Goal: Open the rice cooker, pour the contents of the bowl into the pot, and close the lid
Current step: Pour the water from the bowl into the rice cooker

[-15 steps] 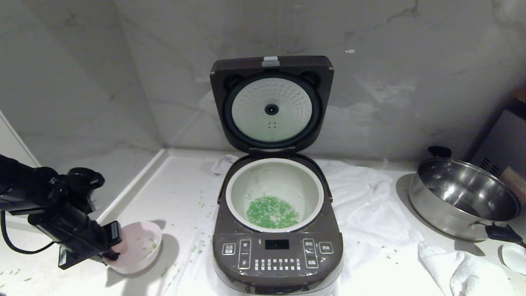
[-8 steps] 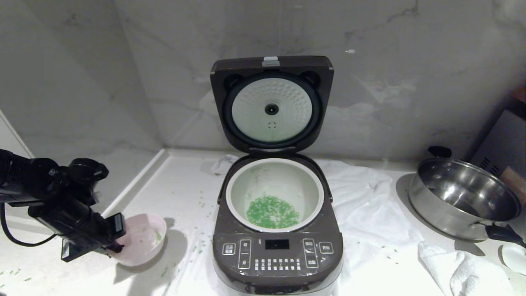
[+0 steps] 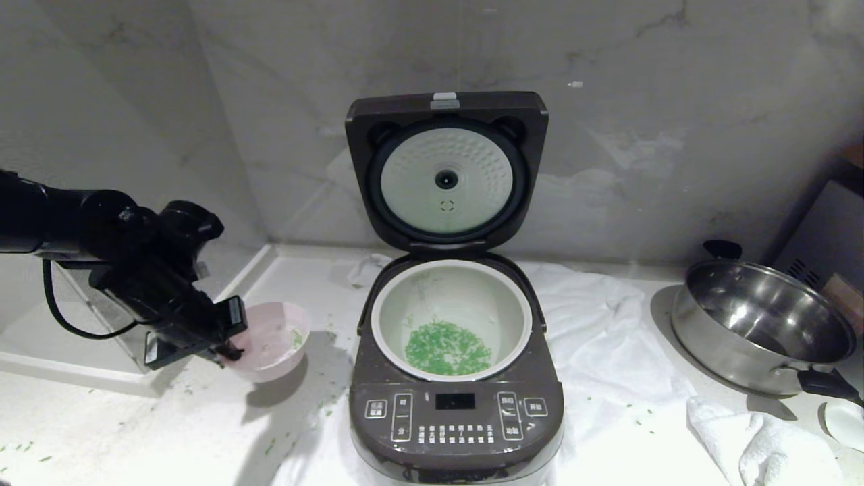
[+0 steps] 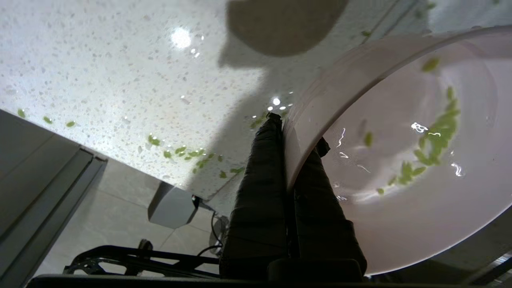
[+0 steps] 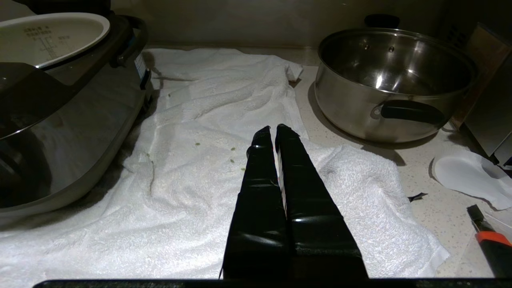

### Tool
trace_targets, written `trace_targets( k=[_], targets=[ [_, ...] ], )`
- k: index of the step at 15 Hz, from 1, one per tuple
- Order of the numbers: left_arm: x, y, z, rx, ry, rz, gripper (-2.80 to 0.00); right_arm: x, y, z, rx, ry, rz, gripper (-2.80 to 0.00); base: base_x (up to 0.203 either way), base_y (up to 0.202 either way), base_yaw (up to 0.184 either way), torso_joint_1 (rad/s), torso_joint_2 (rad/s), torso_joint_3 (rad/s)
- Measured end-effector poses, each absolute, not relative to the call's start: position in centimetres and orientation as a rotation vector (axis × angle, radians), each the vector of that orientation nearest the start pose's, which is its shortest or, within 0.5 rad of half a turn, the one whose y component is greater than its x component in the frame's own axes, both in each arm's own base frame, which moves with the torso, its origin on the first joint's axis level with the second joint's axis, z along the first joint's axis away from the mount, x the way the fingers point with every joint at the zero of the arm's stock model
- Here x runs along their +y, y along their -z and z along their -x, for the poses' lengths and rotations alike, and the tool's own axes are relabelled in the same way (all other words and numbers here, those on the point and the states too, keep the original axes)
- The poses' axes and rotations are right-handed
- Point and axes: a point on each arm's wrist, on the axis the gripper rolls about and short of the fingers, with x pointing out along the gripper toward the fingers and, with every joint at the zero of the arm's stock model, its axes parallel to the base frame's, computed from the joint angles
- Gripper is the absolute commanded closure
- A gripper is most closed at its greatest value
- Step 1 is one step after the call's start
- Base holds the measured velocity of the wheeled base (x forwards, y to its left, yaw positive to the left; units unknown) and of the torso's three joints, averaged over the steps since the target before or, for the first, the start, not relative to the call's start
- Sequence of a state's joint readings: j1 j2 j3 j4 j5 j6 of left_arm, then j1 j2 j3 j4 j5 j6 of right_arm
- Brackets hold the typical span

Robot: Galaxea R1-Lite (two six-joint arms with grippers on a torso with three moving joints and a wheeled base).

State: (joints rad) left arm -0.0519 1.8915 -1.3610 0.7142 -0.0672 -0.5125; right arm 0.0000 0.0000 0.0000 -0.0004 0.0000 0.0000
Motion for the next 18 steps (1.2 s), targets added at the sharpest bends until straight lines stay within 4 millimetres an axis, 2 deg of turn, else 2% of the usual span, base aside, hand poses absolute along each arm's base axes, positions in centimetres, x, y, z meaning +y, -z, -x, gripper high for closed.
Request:
trace_targets(
  k=[4,8,13,18],
  targets=[
    [-3.6,-19.2,-33.1,1.220,-0.181,0.444,0.00,0.0,-7.5,2.3,0.000,0.000,0.000,0.00,0.000,0.000,0.000,0.000,0.00,0.000],
    [-6.1,-21.2,-34.4,1.203,-0.130,0.433,0.00,0.0,-7.5,2.3,0.000,0.000,0.000,0.00,0.000,0.000,0.000,0.000,0.00,0.000],
    [-9.7,-21.9,-35.8,1.155,-0.085,0.471,0.00,0.0,-7.5,2.3,0.000,0.000,0.000,0.00,0.000,0.000,0.000,0.000,0.00,0.000],
    [-13.8,-21.8,-36.0,1.104,-0.033,0.435,0.00,0.0,-7.5,2.3,0.000,0.000,0.000,0.00,0.000,0.000,0.000,0.000,0.00,0.000]
  ],
)
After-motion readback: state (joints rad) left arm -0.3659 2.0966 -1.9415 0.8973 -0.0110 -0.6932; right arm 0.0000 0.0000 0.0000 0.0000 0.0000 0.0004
